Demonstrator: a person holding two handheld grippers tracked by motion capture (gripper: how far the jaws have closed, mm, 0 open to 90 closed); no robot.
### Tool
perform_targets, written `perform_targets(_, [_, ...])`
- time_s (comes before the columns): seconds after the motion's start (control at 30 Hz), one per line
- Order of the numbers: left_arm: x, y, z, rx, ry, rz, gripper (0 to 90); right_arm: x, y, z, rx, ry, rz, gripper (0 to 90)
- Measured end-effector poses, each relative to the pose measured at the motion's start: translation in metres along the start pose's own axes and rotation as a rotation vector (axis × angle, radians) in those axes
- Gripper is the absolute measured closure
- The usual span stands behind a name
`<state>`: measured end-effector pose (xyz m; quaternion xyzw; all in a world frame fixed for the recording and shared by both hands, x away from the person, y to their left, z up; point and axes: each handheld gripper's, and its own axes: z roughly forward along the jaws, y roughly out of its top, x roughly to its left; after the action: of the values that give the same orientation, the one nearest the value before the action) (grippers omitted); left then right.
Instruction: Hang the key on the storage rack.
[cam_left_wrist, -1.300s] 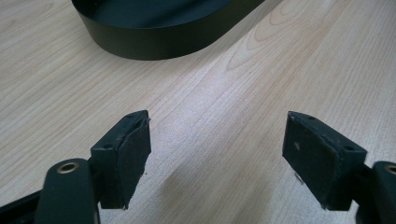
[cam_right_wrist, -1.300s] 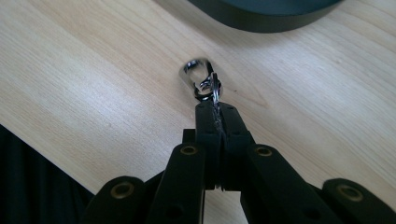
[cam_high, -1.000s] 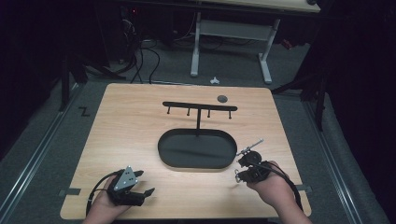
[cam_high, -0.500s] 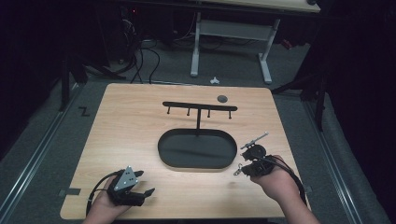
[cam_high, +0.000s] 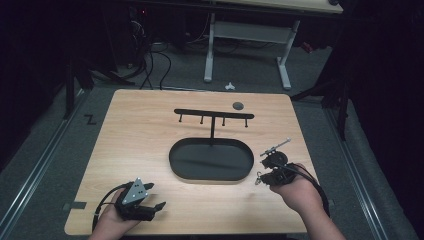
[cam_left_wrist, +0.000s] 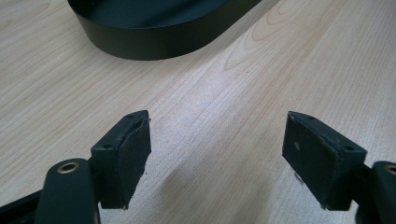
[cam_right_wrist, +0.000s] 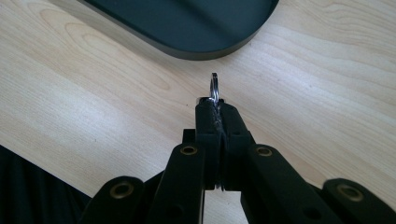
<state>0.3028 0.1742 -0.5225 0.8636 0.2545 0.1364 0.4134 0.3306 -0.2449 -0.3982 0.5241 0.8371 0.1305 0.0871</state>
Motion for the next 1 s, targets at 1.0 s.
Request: perform_targets(1.0, [0.002, 0.0, -0.004, -0.034, 0.013, -0.019, 23.5, -0.005, 0.05, -0.026, -0.062, -0.013, -0.002, 88.4])
